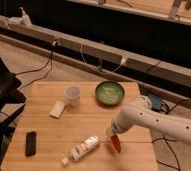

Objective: Place the pepper on the white sponge

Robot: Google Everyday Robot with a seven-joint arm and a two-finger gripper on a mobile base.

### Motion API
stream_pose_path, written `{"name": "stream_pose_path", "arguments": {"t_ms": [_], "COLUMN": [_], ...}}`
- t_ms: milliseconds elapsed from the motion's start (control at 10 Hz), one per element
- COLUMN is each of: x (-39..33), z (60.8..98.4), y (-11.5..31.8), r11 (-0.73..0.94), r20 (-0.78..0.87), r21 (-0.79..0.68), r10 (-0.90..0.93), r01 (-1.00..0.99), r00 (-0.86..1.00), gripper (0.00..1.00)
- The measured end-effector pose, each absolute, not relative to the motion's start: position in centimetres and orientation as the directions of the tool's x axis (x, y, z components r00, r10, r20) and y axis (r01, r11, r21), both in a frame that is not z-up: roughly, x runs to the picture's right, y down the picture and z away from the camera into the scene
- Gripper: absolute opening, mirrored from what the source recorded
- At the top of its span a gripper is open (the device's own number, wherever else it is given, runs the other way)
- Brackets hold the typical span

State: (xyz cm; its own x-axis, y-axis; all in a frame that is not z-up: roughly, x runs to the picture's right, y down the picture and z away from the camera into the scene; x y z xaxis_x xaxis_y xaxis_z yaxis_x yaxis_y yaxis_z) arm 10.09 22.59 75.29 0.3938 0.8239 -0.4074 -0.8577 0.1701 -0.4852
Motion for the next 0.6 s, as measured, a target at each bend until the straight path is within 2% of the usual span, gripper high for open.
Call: {"name": "stream_pose_path", "arguments": {"t_ms": [600], "x": [2.2], "z": [75.1], "y": [14.0], "r11": [0.125], "r20": [-0.267], "r21": [-0.580], "r10": [0.904], "r01": [-0.805], "r00": [0.333], "gripper": [0.00]}}
